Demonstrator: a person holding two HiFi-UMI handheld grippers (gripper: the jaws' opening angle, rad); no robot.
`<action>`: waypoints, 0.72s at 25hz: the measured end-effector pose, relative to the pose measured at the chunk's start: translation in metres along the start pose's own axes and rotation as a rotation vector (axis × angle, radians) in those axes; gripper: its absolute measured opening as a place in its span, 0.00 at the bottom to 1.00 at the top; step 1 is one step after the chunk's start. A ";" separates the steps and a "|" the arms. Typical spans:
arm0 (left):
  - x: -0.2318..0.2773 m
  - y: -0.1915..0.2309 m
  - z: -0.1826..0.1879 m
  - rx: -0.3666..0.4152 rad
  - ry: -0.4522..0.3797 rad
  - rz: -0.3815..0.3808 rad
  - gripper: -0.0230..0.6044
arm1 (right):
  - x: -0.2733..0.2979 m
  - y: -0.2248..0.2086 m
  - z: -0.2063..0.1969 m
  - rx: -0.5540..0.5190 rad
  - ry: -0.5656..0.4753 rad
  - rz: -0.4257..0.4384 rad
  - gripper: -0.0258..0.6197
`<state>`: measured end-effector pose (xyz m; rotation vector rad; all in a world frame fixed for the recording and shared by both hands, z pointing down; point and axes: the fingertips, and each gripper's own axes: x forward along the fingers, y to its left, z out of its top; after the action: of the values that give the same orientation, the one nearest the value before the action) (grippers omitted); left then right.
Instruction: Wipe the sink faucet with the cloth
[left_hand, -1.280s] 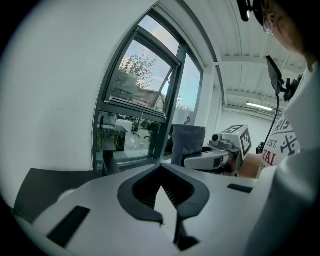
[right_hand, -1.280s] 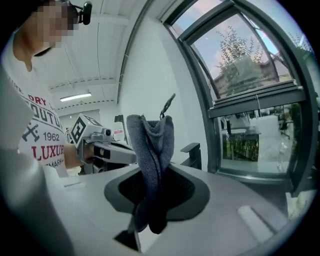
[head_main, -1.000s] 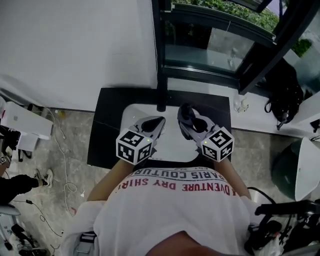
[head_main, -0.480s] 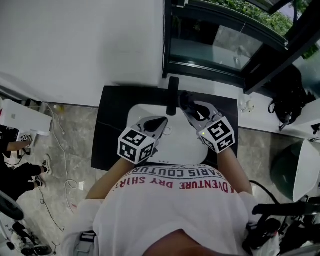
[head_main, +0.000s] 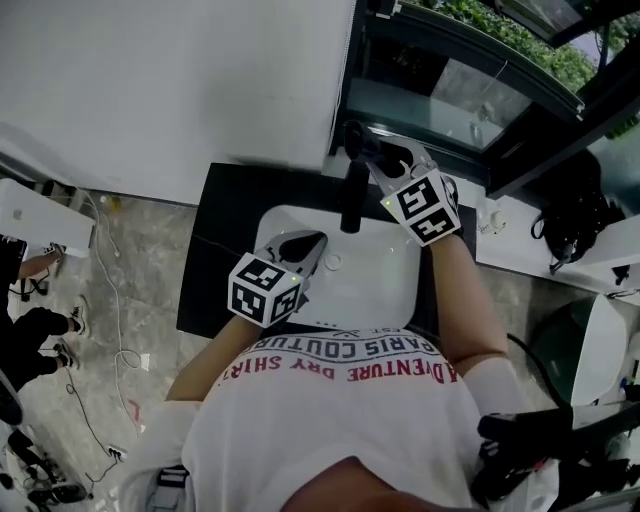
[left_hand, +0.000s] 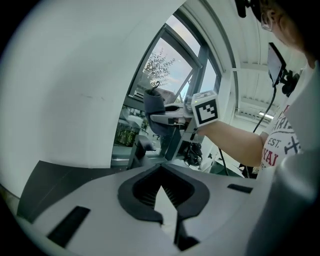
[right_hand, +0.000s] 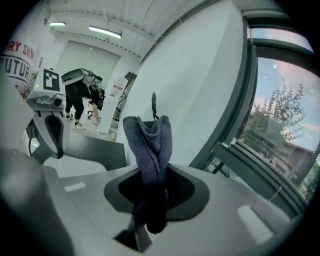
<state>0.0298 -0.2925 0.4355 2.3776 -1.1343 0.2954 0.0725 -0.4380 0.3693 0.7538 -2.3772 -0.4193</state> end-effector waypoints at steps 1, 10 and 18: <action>-0.001 0.001 0.000 -0.001 -0.003 0.005 0.04 | 0.010 -0.001 -0.005 0.008 0.020 0.010 0.16; -0.010 0.012 -0.008 -0.022 0.003 0.040 0.04 | 0.064 0.012 -0.045 0.086 0.140 0.085 0.16; -0.009 0.012 -0.005 -0.014 0.002 0.033 0.04 | 0.061 0.017 -0.046 0.167 0.136 0.113 0.16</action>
<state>0.0148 -0.2905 0.4405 2.3476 -1.1720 0.3004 0.0550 -0.4665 0.4399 0.6944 -2.3324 -0.1193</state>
